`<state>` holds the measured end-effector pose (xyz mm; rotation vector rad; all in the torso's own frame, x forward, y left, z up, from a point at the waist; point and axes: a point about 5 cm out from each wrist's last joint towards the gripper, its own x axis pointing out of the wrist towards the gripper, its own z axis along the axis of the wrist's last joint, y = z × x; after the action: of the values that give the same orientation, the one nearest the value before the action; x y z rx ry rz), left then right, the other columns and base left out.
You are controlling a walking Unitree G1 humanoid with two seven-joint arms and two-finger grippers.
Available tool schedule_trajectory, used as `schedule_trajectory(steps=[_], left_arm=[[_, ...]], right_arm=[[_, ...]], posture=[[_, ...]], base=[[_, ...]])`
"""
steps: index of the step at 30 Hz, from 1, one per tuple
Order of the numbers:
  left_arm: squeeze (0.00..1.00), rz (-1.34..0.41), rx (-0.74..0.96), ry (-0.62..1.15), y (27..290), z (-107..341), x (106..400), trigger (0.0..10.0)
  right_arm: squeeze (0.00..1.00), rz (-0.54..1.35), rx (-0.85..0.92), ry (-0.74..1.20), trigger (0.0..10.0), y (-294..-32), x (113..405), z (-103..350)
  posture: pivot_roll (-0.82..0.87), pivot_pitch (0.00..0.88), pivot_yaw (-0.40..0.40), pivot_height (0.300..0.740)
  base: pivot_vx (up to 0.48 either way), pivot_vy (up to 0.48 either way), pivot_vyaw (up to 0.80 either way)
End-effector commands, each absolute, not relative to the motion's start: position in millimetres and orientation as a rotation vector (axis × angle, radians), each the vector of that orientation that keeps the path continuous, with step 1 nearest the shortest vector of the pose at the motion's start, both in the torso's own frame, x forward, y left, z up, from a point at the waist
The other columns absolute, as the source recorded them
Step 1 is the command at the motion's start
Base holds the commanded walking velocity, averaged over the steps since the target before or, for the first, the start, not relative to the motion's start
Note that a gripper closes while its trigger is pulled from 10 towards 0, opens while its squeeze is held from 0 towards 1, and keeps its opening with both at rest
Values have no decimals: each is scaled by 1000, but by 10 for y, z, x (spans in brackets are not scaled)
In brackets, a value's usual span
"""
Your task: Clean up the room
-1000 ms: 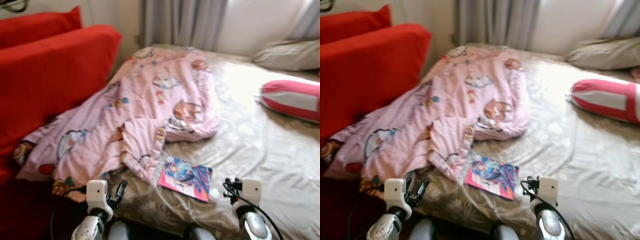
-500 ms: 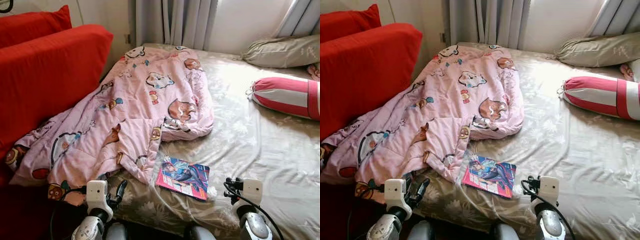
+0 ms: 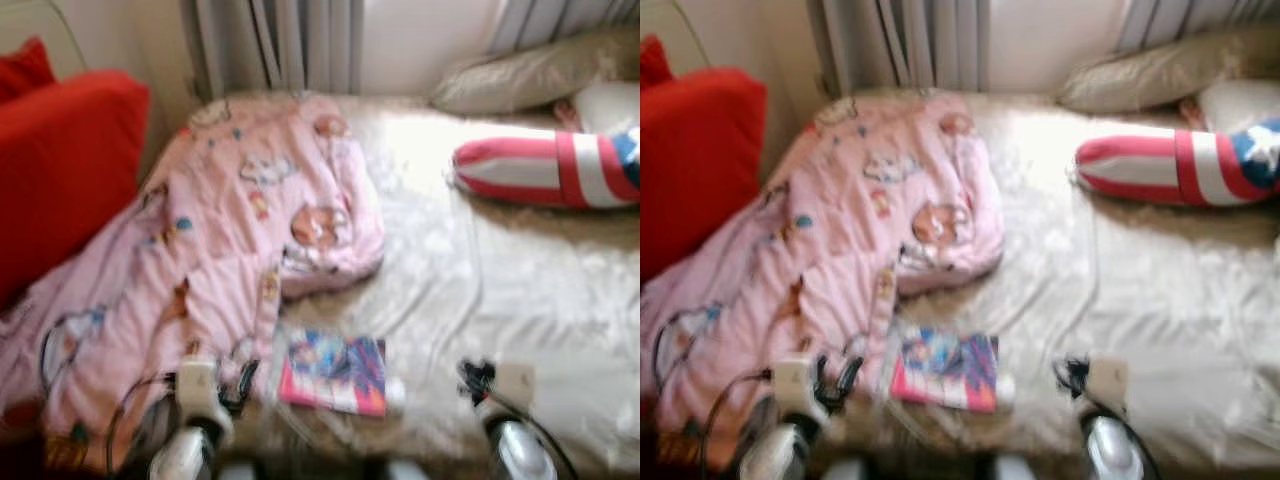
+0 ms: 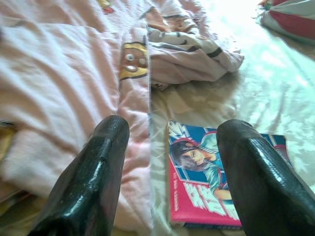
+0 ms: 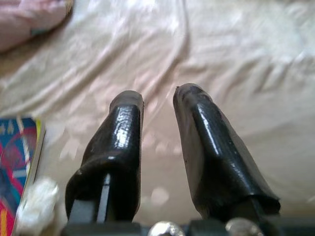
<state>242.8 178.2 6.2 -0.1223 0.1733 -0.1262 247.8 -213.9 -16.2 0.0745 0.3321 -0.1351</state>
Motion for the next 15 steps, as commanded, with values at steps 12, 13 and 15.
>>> schedule_trajectory(steps=[12,13,15], left_arm=[[0,-107,-110,226,1849,-22,2310,10000],[0,-110,-111,227,1837,-17,2305,10000],[0,-113,-110,227,1827,-14,2306,10000]], right_arm=[[0,188,-73,466,10000,-1881,2539,-235],[0,247,-143,488,10000,-1872,2564,-231],[0,288,-184,512,10000,-1857,2585,-233]], posture=[[108,88,-69,629],[110,98,-67,629],[111,100,-67,629]], base=[[0,0,0],[0,0,0],[0,0,0]])
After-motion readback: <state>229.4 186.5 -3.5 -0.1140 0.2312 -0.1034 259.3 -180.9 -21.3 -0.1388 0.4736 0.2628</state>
